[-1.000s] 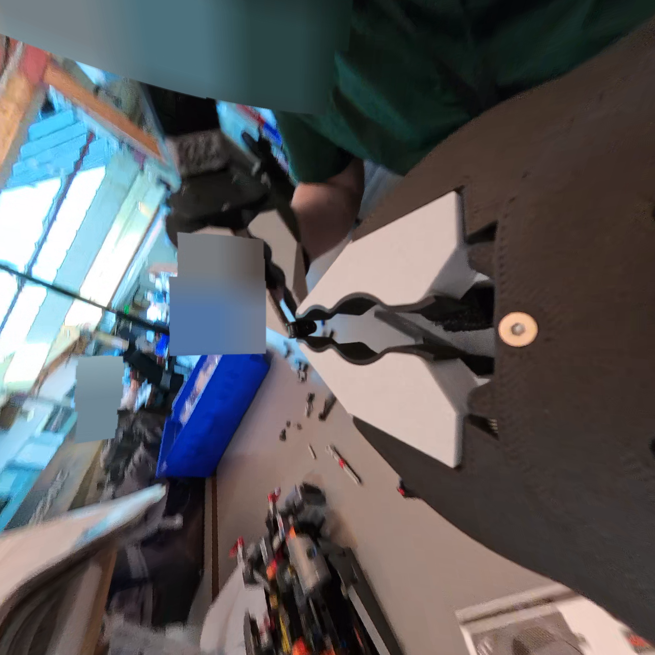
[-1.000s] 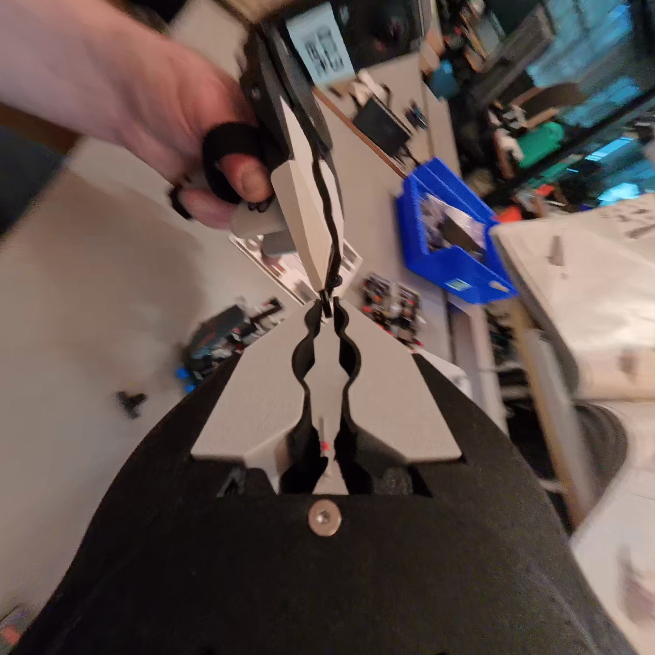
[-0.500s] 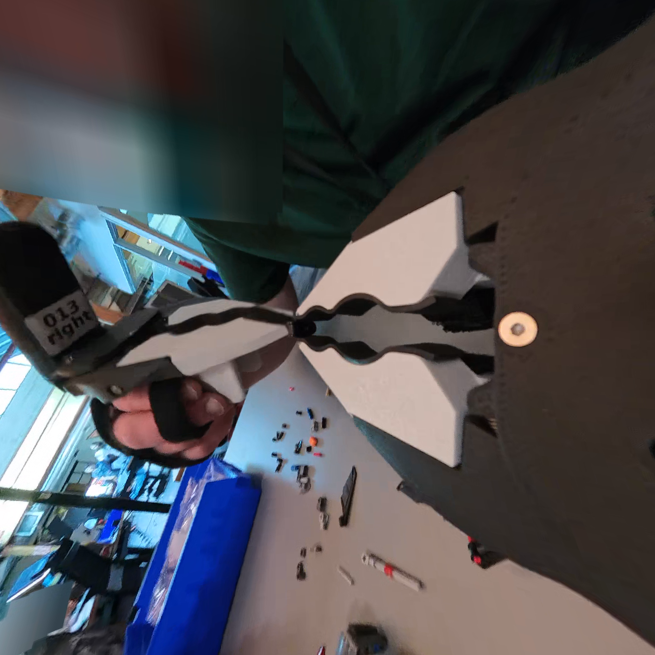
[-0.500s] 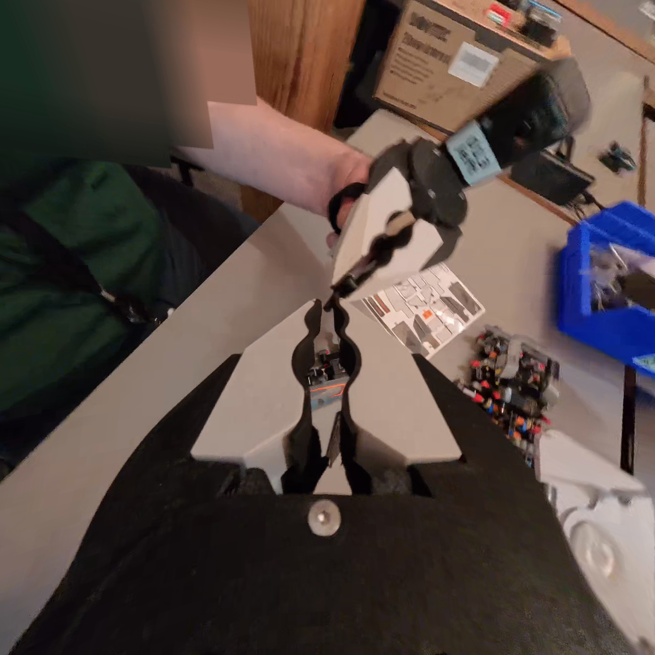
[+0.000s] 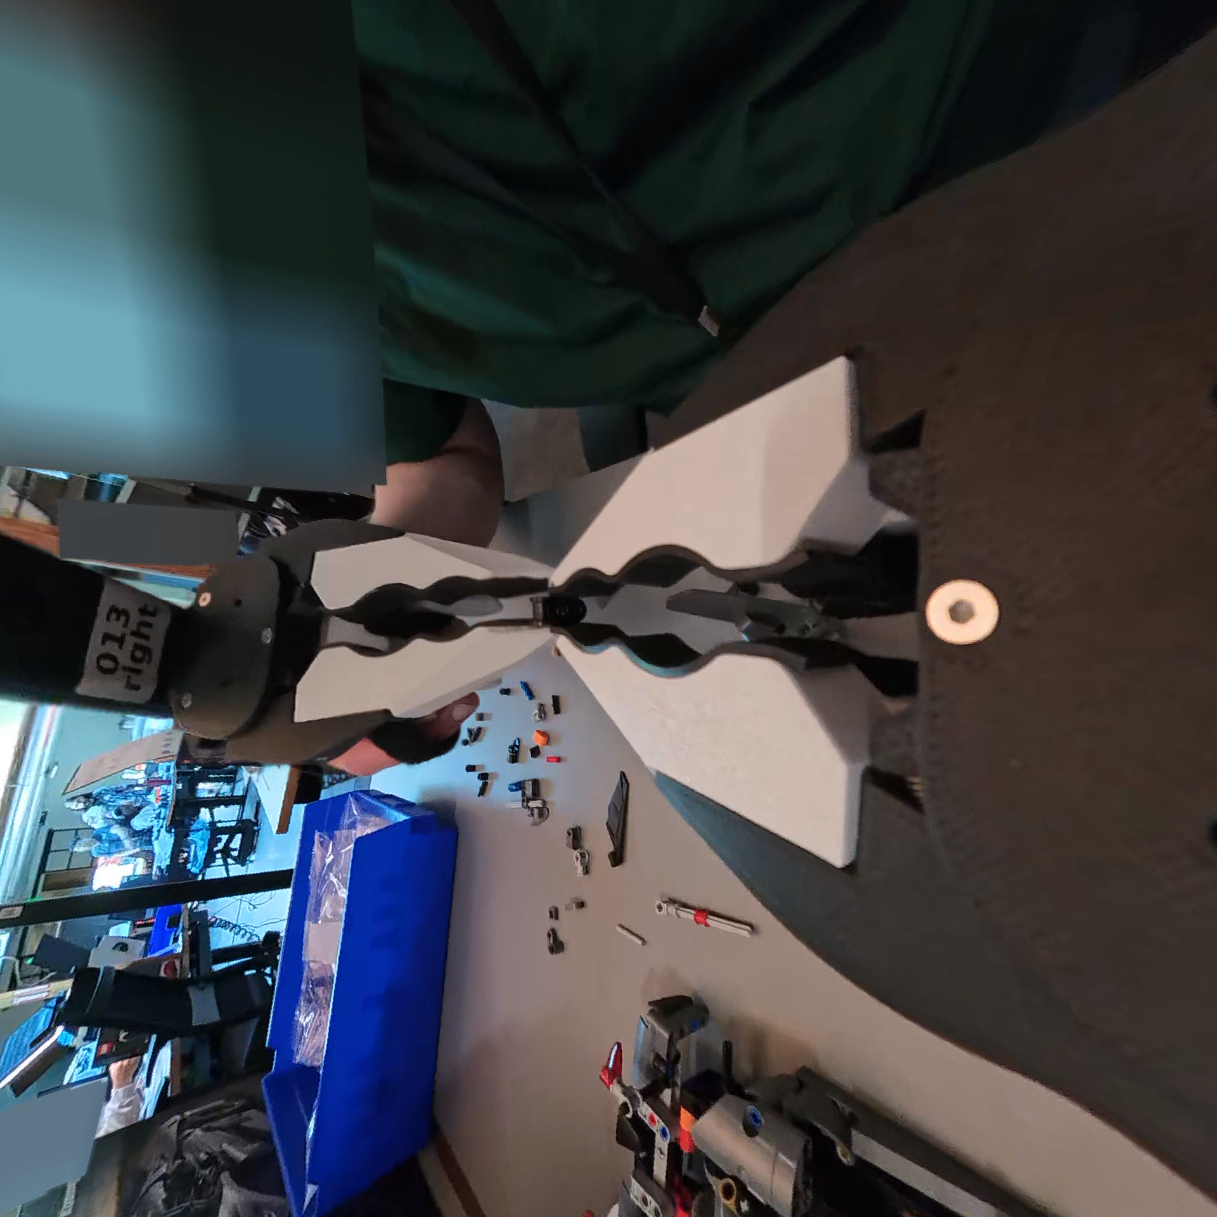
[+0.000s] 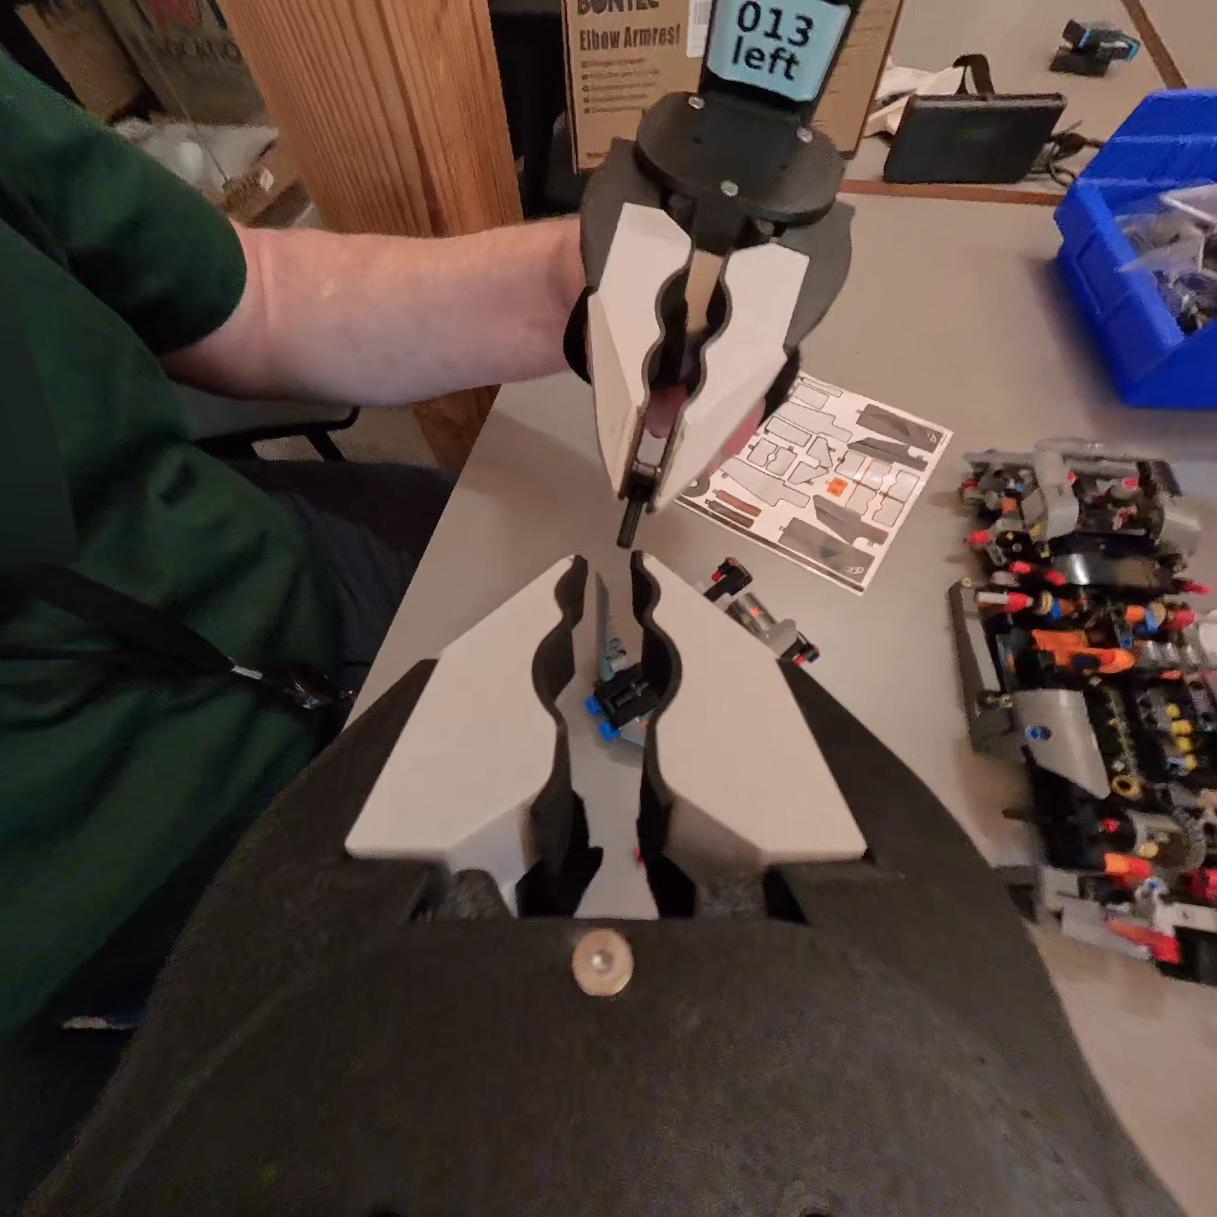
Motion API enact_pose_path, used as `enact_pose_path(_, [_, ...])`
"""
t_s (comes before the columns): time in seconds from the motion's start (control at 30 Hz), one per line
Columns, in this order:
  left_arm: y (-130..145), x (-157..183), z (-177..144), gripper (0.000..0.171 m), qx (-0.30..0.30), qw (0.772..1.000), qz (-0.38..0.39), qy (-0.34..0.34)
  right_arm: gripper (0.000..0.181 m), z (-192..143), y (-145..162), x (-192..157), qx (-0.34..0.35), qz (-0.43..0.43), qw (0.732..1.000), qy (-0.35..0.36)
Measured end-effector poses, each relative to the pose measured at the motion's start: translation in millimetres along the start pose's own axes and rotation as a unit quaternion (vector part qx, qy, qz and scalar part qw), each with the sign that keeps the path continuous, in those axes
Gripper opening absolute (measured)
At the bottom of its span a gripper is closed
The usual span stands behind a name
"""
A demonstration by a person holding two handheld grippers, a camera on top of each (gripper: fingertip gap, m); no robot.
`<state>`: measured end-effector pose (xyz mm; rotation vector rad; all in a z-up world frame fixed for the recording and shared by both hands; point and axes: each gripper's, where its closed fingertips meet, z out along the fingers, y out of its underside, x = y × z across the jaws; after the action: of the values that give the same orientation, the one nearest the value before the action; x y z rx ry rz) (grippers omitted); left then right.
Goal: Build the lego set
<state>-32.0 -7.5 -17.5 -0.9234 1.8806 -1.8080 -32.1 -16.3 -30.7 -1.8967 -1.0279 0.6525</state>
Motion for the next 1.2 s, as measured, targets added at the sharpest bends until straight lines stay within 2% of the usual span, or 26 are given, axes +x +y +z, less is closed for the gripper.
enact_pose_path(0.1, [6, 2, -5, 0.006, -0.021, 1.000, 0.009, 0.006, 0.012, -11, 10, 2, 0.009, 0.021, 0.999, 0.031])
enact_pose_path(0.17, [25, -4, -8, 0.005, -0.061, 0.998, 0.001, 0.001, 0.017, -12, 25, -1, 0.008, 0.057, 0.997, 0.042])
enact_pose_path(0.23, [49, -13, -11, 0.005, -0.100, 0.995, -0.011, -0.007, 0.020, -2, 47, -8, -0.014, 0.090, 0.994, 0.056])
enact_pose_path(0.3, [59, -15, -10, 0.005, -0.101, 0.995, -0.024, -0.004, 0.025, 15, 72, -11, -0.047, 0.111, 0.988, 0.097])
enact_pose_path(0.43, [79, -17, -5, 0.005, -0.136, 0.990, -0.030, 0.010, 0.037, 37, 99, -8, -0.047, 0.157, 0.976, 0.141])
enact_pose_path(0.5, [92, -19, 0, 0.005, -0.167, 0.985, -0.029, 0.023, 0.037, 41, 104, -3, -0.038, 0.165, 0.974, 0.153])
enact_pose_path(0.63, [106, -20, 7, 0.005, -0.191, 0.980, -0.031, 0.049, 0.038, 53, 103, -7, -0.028, 0.182, 0.971, 0.153])
enact_pose_path(0.83, [112, -15, 13, 0.005, -0.190, 0.979, -0.034, 0.066, 0.036, 62, 111, -1, -0.020, 0.200, 0.967, 0.156])
enact_pose_path(0.97, [113, -13, 16, 0.005, -0.180, 0.980, -0.037, 0.071, 0.029, 60, 113, 4, -0.036, 0.178, 0.972, 0.150])
enact_pose_path(1.13, [107, -12, 18, 0.005, -0.156, 0.986, -0.032, 0.048, 0.026, 56, 117, 9, -0.064, 0.119, 0.982, 0.133])
enact_pose_path(1.2, [105, -16, 22, 0.005, -0.145, 0.989, -0.027, 0.008, 0.024, 54, 119, 15, -0.070, 0.091, 0.985, 0.128])
